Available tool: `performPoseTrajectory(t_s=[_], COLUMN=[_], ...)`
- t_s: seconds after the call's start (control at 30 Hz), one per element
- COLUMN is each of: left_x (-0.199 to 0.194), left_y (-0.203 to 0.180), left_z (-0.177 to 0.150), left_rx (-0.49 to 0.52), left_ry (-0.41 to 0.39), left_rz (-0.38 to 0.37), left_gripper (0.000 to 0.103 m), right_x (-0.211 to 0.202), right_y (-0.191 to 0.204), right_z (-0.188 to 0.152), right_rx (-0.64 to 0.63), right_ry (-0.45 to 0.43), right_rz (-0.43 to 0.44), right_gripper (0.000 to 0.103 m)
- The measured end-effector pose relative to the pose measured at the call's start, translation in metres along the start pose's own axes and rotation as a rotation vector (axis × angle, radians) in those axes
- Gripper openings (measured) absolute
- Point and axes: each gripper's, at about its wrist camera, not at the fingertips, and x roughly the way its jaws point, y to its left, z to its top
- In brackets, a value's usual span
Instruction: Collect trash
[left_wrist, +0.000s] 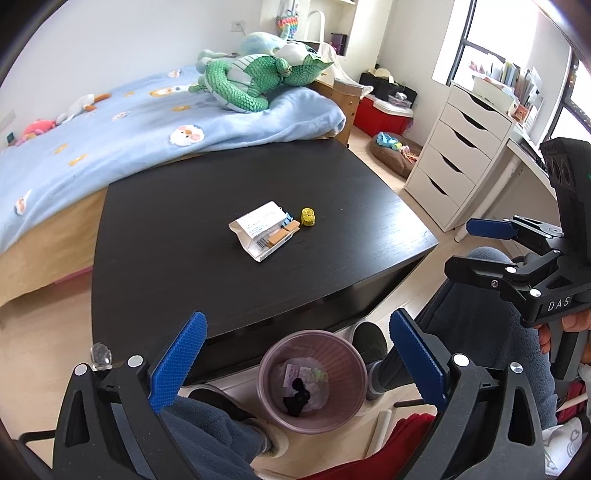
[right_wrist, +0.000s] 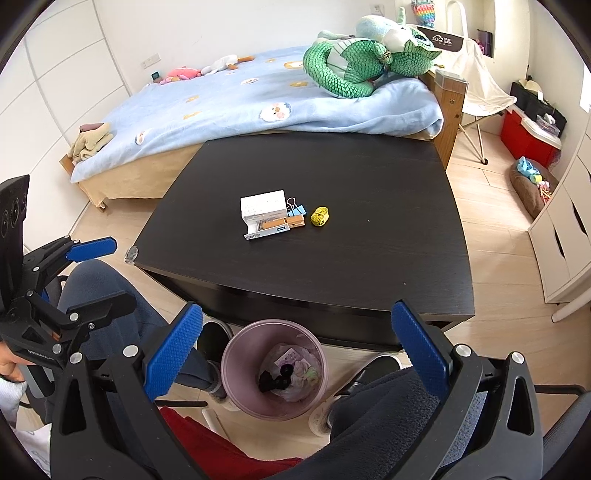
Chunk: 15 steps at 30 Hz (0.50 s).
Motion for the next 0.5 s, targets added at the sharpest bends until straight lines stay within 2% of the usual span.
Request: performPoseTrajectory(t_s=[0.27,0.5], left_x=[0.003,0.006], left_y=[0.01,0.023], left_z=[0.008,0.019], left_rx=[-0.027,-0.054], left_ry=[-0.006,-0.027], left_rz=[0.005,0.014], left_gripper=[0.095,0.095], right_x=[0.013,0.03], right_y=[-0.002,-0.004], right_z=[0.011,0.037], right_rx=[-0.002,-0.048], right_ry=[0.022,0.029], right_rz=[0.018,0.012], right_gripper=[0.1,0.1])
